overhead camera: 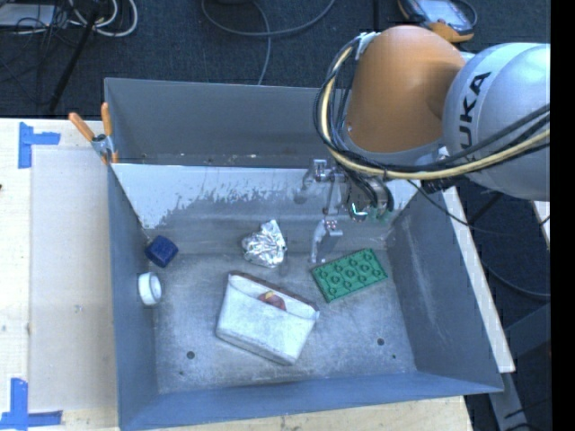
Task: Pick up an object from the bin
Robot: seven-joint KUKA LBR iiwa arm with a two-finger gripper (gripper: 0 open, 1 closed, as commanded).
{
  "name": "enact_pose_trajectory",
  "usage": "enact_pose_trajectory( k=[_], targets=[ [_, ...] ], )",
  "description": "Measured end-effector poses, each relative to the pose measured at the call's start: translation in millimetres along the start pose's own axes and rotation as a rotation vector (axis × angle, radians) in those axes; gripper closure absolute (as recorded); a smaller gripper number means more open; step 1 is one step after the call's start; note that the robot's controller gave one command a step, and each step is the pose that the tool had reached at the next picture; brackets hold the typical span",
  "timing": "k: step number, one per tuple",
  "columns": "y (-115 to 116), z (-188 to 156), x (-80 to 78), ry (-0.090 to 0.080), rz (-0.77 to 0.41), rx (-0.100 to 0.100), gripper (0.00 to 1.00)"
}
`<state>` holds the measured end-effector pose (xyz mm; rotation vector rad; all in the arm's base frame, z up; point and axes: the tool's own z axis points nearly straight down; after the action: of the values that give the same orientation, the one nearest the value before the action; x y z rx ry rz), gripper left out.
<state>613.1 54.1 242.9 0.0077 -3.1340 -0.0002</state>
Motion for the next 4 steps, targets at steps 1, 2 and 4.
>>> enact_pose_trajectory(
  k=[1, 2, 4],
  targets=[
    [-119, 170, 13.0, -0.012, -0.067, -0.005, 0.00],
    [-146, 141, 0.9, -0.012, -0.077, 0.002, 0.00],
    [-153, 169, -6.4, -0.009, 0.066, -0.001, 0.00]
  ],
)
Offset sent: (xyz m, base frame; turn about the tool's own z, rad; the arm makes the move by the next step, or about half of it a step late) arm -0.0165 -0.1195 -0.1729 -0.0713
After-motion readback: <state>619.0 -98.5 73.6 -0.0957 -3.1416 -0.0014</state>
